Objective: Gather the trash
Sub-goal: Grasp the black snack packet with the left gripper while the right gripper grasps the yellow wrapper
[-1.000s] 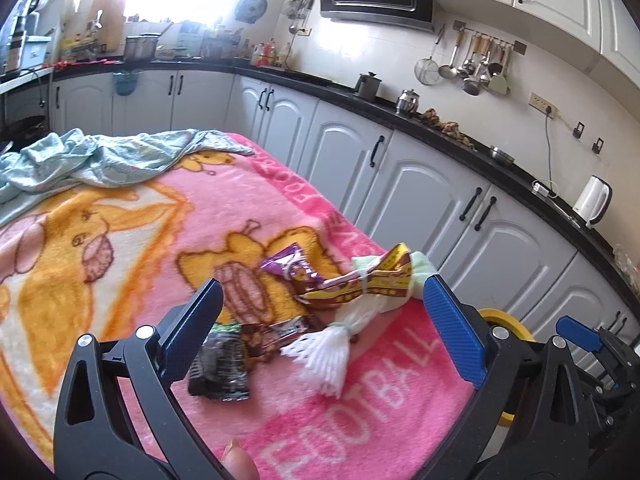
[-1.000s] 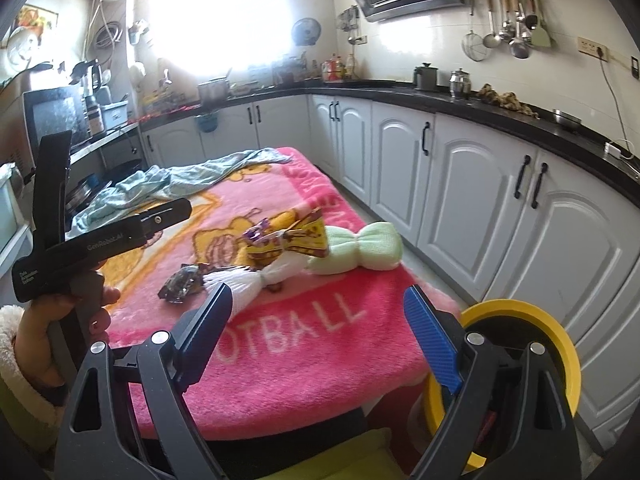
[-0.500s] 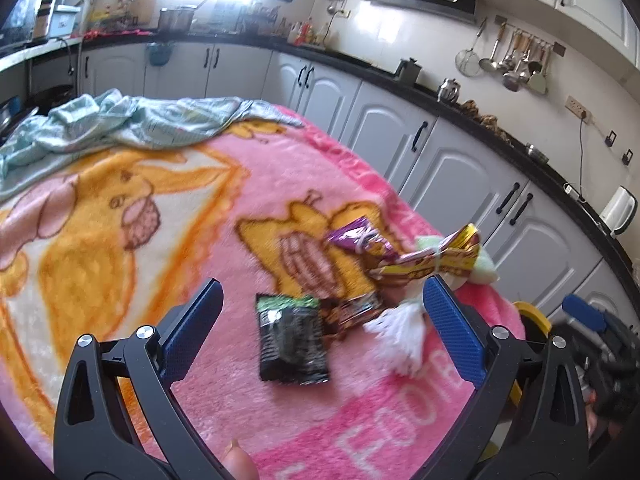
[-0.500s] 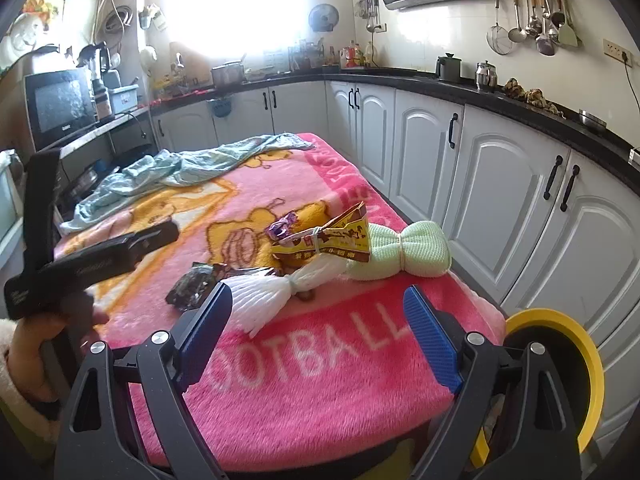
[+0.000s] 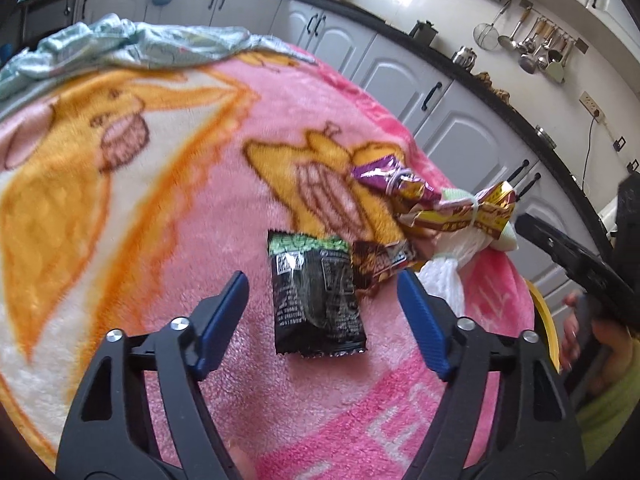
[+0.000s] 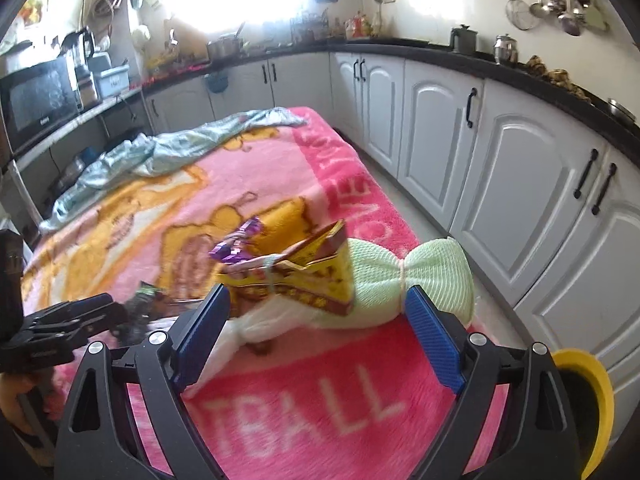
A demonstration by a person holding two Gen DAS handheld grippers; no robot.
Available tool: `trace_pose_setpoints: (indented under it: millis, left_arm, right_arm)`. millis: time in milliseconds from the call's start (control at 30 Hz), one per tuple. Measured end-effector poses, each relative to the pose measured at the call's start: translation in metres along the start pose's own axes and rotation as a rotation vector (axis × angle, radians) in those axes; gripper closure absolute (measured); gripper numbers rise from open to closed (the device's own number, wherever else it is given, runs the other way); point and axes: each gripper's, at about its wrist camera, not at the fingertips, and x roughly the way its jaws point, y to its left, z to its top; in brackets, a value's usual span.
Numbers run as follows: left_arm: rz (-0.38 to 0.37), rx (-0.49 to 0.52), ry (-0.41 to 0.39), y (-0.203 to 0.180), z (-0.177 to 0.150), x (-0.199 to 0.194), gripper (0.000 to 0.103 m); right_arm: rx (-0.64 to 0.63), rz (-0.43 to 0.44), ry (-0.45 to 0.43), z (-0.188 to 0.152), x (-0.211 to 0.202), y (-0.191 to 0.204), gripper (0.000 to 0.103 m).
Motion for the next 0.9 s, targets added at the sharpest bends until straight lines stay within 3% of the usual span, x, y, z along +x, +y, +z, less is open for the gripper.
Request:
trace_pose_setpoints:
  millis: [367, 633, 700, 733, 833, 867, 900]
  left_arm:
    - [0.021, -0.005, 0.034, 0.006, -0.004, 0.010, 0.071]
    - [0.028, 0.003, 0.036, 0.007, -0.004, 0.010, 0.076]
    - [0.028, 0.003, 0.036, 0.006, -0.004, 0.010, 0.077]
    - [0.027, 0.003, 0.036, 0.006, -0.004, 0.010, 0.078]
    - [0.022, 0.000, 0.038, 0.006, -0.004, 0.009, 0.079]
    - [0.020, 0.000, 0.037, 0.006, -0.004, 0.008, 0.080]
    - [0.017, 0.000, 0.037, 0.005, -0.004, 0.006, 0.081]
  right_arm:
    - [-0.173, 0.114, 0.069, 0.012, 0.045, -0.013, 0.016]
    - [-0.207, 0.200, 0.083, 0.023, 0.054, -0.011, 0.018]
    - [-0.209, 0.228, 0.096, 0.022, 0.054, -0.010, 0.033]
    - [-0.208, 0.244, 0.105, 0.022, 0.054, -0.010, 0.046]
    - [-0.212, 0.264, 0.110, 0.017, 0.049, -0.008, 0.052]
    - [-0.213, 0.273, 0.109, 0.015, 0.046, -0.007, 0.067]
    - [-0.214, 0.281, 0.112, 0.014, 0.043, -0.006, 0.070]
